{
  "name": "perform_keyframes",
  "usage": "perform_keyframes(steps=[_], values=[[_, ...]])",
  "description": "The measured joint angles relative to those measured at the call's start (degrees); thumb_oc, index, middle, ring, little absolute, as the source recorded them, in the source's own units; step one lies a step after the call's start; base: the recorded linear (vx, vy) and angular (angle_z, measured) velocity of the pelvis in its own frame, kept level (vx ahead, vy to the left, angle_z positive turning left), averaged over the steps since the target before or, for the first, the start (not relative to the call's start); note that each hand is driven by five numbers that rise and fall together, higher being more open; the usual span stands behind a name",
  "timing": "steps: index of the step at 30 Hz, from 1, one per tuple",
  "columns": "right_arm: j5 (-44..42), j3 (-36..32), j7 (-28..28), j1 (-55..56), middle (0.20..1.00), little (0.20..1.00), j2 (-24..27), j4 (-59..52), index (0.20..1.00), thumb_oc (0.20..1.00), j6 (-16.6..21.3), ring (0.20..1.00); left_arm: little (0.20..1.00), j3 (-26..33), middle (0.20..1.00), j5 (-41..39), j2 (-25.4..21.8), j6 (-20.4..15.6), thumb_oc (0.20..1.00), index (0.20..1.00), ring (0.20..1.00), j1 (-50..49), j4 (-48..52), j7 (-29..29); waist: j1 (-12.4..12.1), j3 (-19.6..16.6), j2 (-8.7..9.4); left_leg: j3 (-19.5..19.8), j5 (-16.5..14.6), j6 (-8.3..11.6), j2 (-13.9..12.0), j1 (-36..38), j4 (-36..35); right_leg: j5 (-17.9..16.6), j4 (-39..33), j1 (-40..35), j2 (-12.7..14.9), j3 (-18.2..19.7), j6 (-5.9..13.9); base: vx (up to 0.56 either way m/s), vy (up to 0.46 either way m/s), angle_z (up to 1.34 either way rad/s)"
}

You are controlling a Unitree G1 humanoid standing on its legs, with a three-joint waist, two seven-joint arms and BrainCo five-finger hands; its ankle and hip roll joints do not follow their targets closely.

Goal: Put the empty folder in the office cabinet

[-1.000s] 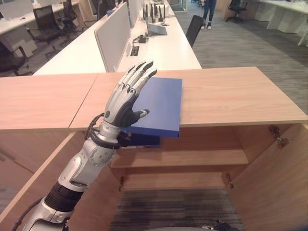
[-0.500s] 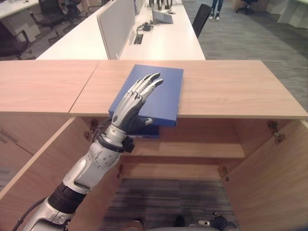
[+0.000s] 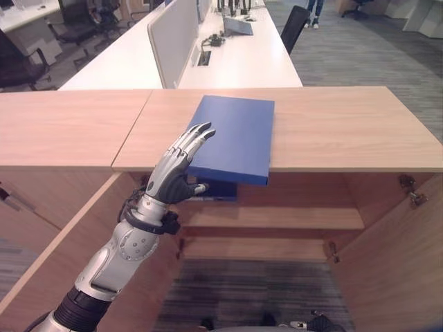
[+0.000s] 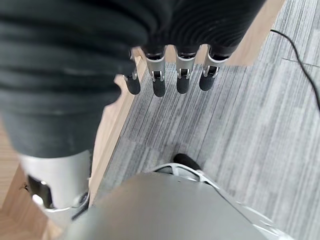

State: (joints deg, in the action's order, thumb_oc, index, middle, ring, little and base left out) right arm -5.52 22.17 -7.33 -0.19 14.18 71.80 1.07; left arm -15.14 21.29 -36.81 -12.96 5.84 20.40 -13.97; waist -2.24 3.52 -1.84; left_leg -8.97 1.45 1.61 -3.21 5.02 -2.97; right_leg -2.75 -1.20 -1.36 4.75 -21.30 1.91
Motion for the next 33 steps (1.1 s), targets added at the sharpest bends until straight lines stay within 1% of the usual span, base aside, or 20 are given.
perform_keyframes(steps=[3, 4, 5, 7, 10, 11, 15, 17, 19, 22, 26, 29, 33], values=[[0.08, 0.11, 0.39, 0.03, 1.0, 1.0, 0.1, -0.01, 1.0, 1.0, -0.09, 1.0, 1.0, 0.0, 1.0, 0.8, 0.01, 0.04, 1.0, 1.0, 1.0, 0.08, -0.12, -0.09, 0.0, -0.26, -0.29, 0.01, 0.0, 0.0, -0.01, 0.66, -0.56, -0.95, -2.7, -1.56, -0.53, -0.12, 0.2, 0.01, 0.01, 0.01], [0.11, 0.17, 0.72, -0.01, 1.0, 1.0, 0.3, 0.01, 1.0, 1.0, -0.21, 1.0, 1.0, -0.03, 1.0, 2.91, -0.03, 0.07, 1.0, 1.0, 1.0, 0.25, -0.45, -0.13, -0.09, -0.21, -0.65, -0.02, 0.0, 0.01, -0.01, 1.5, -1.02, -1.45, -3.9, -2.62, -0.82, -0.1, 0.11, 0.0, 0.0, 0.0], [0.13, 0.19, 0.82, -0.02, 1.0, 1.0, 0.35, -0.05, 1.0, 1.0, -0.21, 1.0, 1.0, -0.11, 1.0, 3.19, 0.04, 0.09, 1.0, 1.0, 1.0, 0.26, -0.69, -0.17, 0.01, -0.3, -0.8, -0.01, -0.02, 0.05, 0.0, 1.76, -1.04, -1.4, -4.02, -2.89, -0.82, -0.11, 0.11, 0.0, 0.0, 0.0], [0.56, 0.32, 1.11, -0.1, 1.0, 1.0, 0.52, 0.03, 1.0, 1.0, -0.29, 1.0, 1.0, -0.36, 1.0, 6.94, 0.03, -0.06, 1.0, 1.0, 1.0, 1.69, -3.2, -0.66, 0.09, -0.72, -1.22, 0.0, -0.06, 0.09, -0.09, 2.05, -1.44, -1.36, -4.17, -3.0, -0.93, -0.09, 0.07, 0.0, 0.0, 0.0], [0.64, 0.43, 1.13, -0.16, 1.0, 1.0, 0.57, -0.01, 1.0, 1.0, -0.31, 1.0, 1.0, -1.59, 1.0, 11.52, -0.14, 0.0, 1.0, 1.0, 1.0, 3.54, -6.15, -0.85, 0.21, -0.89, -1.29, -0.16, -0.05, 0.13, -0.11, 2.15, -1.66, -1.49, -4.16, -2.91, -0.94, 0.16, 0.23, 0.01, 0.007, -0.03], [0.65, 0.43, 1.13, -0.06, 1.0, 1.0, 0.56, -0.01, 1.0, 1.0, -0.31, 1.0, 1.0, -2.06, 1.0, 11.94, -0.21, -0.05, 1.0, 1.0, 1.0, 3.64, -6.6, -0.89, 0.26, -1.03, -1.27, -0.24, -0.05, 0.13, -0.11, 2.16, -1.71, -1.54, -4.16, -2.84, -0.94, 0.26, 0.25, 0.01, 0.004, -0.06], [2.25, 0.1, 1.17, 0.71, 1.0, 1.0, 0.62, 0.21, 1.0, 1.0, -0.26, 1.0, 1.0, -5.51, 1.0, 16.25, -1.07, -0.04, 1.0, 1.0, 1.0, 4.04, -7.37, -0.84, 0.4, -1.74, -0.62, -0.32, -0.05, 0.12, -0.1, 2.09, -1.84, -1.61, -4.14, -2.65, -0.95, 0.37, 0.29, 0.0, -0.001, -0.01], [2.26, 0.12, 1.61, 0.73, 1.0, 1.0, 0.65, 0.83, 1.0, 1.0, -0.32, 1.0, 1.0, -9.75, 1.0, 17.05, -2.36, -0.11, 1.0, 1.0, 1.0, 8.47, -9.68, -0.51, 0.28, -1.85, -0.44, -0.32, -0.05, 0.12, -0.07, 2.1, -1.84, -1.63, -4.15, -2.66, -0.91, 0.35, 0.32, 0.0, 0.0, 0.0], [2.26, 0.11, 1.73, 0.71, 1.0, 1.0, 0.53, 0.62, 1.0, 1.0, -0.3, 1.0, 1.0, -11.52, 1.0, 18.02, -2.33, -0.23, 1.0, 1.0, 1.0, 9.64, -10.49, -0.17, 0.56, -1.88, -0.55, -0.43, -0.05, 0.12, -0.04, 2.11, -1.87, -1.66, -4.14, -2.62, -0.89, 0.46, 0.37, 0.01, 0.008, -0.04], [2.25, 0.09, 1.72, 0.92, 1.0, 1.0, 0.57, 0.06, 1.0, 1.0, -0.27, 1.0, 1.0, -11.58, 1.0, 18.0, -2.27, -0.2, 1.0, 1.0, 1.0, 9.49, -10.48, -0.07, 0.92, -1.87, -0.56, -0.58, -0.05, 0.12, -0.08, 2.19, -1.91, -1.64, -4.15, -2.58, -0.98, 0.71, 0.33, 0.0, 0.003, -0.03], [2.26, 0.08, 1.72, 0.99, 1.0, 1.0, 0.58, 0.07, 1.0, 1.0, -0.31, 1.0, 1.0, -10.9, 1.0, 17.95, -2.25, -0.2, 1.0, 1.0, 1.0, 9.27, -10.47, -0.07, 0.81, -1.85, -0.59, -0.58, -0.05, 0.12, -0.08, 2.21, -1.91, -1.63, -4.17, -2.61, -0.97, 0.71, 0.33, 0.0, 0.0, 0.0], [2.25, 0.07, 1.72, 0.95, 1.0, 1.0, 0.58, 0.08, 1.0, 1.0, -0.31, 1.0, 1.0, -9.17, 1.0, 17.88, -2.21, -0.14, 1.0, 1.0, 1.0, 8.41, -10.38, -0.1, 0.79, -1.85, -0.58, -0.58, -0.05, 0.12, -0.08, 2.26, -1.9, -1.64, -4.17, -2.67, -0.97, 0.71, 0.33, 0.0, 0.0, 0.0], [2.25, 0.07, 1.72, 1.0, 1.0, 1.0, 0.6, 0.09, 1.0, 1.0, -0.32, 1.0, 1.0, -9.06, 1.0, 17.89, -2.21, -0.12, 1.0, 1.0, 1.0, 7.74, -10.32, -0.11, 0.7, -1.85, -0.57, -0.55, -0.06, 0.11, -0.1, 2.27, -1.89, -1.65, -4.17, -2.7, -0.98, 0.71, 0.34, 0.0, 0.0, 0.0]])
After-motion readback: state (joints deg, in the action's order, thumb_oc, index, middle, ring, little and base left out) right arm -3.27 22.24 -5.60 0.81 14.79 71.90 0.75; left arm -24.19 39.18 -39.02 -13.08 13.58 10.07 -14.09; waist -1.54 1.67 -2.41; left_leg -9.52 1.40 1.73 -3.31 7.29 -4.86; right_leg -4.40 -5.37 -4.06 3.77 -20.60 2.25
